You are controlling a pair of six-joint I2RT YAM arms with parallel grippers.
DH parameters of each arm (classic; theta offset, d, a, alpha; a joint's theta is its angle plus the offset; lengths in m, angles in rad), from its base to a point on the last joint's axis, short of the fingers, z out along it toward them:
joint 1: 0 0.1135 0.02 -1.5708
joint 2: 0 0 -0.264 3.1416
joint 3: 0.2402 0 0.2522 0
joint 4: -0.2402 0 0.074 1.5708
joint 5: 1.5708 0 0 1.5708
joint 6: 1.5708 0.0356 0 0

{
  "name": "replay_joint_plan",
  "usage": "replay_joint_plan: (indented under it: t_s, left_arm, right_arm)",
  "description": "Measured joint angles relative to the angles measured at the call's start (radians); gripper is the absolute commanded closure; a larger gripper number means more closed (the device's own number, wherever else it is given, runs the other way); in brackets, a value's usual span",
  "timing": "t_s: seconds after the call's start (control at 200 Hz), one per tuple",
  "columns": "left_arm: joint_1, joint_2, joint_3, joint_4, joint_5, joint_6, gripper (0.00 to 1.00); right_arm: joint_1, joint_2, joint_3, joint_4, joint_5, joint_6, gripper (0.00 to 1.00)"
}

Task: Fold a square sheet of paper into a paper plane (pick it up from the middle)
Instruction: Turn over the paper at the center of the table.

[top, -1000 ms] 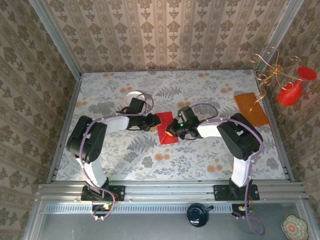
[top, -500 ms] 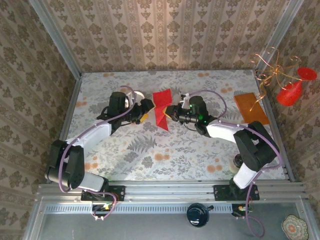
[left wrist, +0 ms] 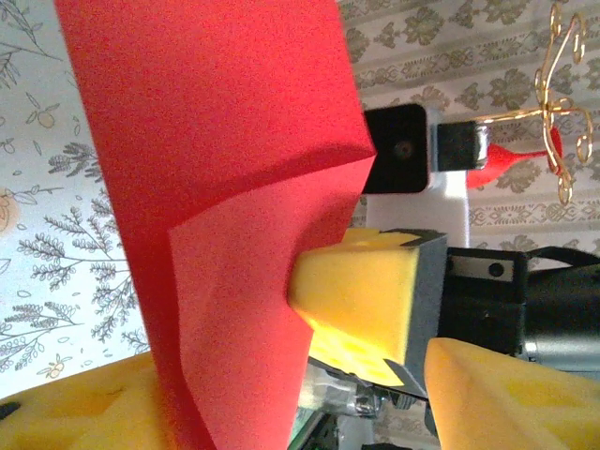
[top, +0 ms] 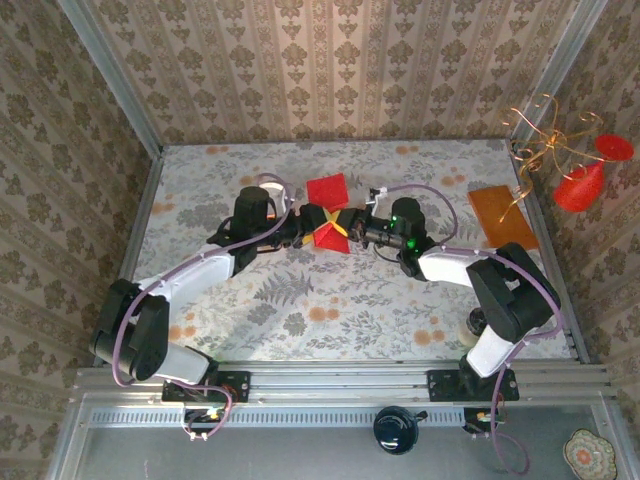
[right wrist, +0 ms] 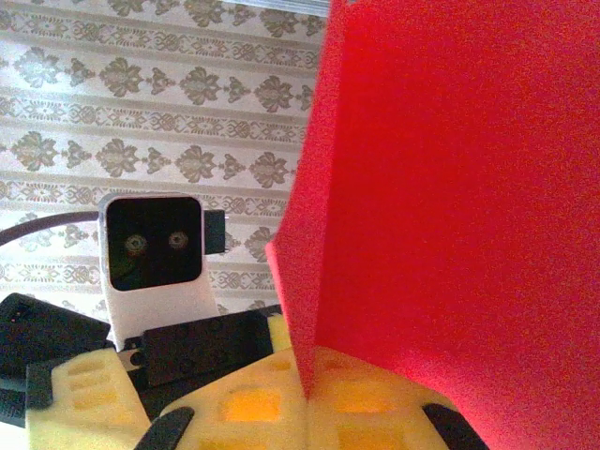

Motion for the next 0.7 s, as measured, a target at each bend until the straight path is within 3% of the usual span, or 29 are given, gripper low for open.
replay_joint_plan:
  t_s: [0.36, 0.545, 0.7]
  left_arm:
    - [0.001, 0.016, 0.003, 0.035, -0.002, -0.005, 0.65]
    - [0.016, 0.039, 0.003, 0.047, 0.003, -0.018, 0.85]
    - [0.037, 0.048, 0.003, 0.055, 0.009, -0.023, 0.90]
  right_arm:
    - [-0.012, -0.021, -0.008, 0.008, -0.016, 0.013, 0.89]
    - [-0.018, -0.022, -0.008, 0.001, -0.021, 0.020, 0.70]
    - [-0.033, -0.043, -0.010, -0.058, -0.021, 0.001, 0.55]
